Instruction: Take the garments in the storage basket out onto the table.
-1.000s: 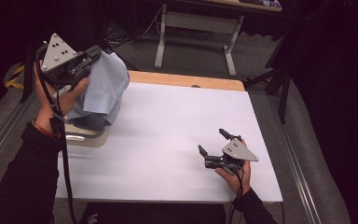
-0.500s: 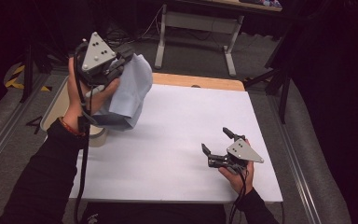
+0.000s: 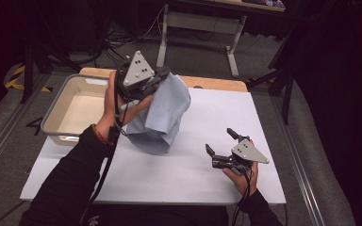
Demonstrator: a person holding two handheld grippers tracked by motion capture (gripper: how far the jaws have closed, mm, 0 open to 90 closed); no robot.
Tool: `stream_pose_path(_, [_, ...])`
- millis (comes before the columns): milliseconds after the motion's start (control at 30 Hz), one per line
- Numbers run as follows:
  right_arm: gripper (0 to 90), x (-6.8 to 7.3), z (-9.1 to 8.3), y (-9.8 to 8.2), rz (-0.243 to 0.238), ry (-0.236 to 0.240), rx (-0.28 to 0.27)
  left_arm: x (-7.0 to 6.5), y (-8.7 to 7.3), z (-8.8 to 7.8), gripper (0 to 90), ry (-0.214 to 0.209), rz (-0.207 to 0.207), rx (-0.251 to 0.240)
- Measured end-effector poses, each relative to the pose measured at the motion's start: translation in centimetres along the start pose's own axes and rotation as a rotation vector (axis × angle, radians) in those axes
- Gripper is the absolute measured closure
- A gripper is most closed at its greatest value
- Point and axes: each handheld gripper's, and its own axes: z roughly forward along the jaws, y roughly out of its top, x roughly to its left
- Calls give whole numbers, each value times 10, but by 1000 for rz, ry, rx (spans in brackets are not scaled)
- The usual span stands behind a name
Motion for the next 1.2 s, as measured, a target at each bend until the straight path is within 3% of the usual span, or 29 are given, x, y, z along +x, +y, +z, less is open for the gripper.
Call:
stream_pose_path(233, [82,-4,-1,-1,13,-4,-2,-28,-9,26,861,-65,26,29])
stream_pose_path(333, [82,-6,-2,0,12,-10,-2,-36,-15,35,861,-85,13,40])
stream_pose_path(533, [86,-13,-7,1,36,-34,-17,-51,-27,51,861,-120,32,85])
stream_pose_path(833, [86,-18,-7,0,47,-44,-7,-57,-50,69,858,-168,26,144])
stream_pose_path(1200, [84,-16,-3,-2,39,-27,17,-66,-80,84,857,-186,33,206])
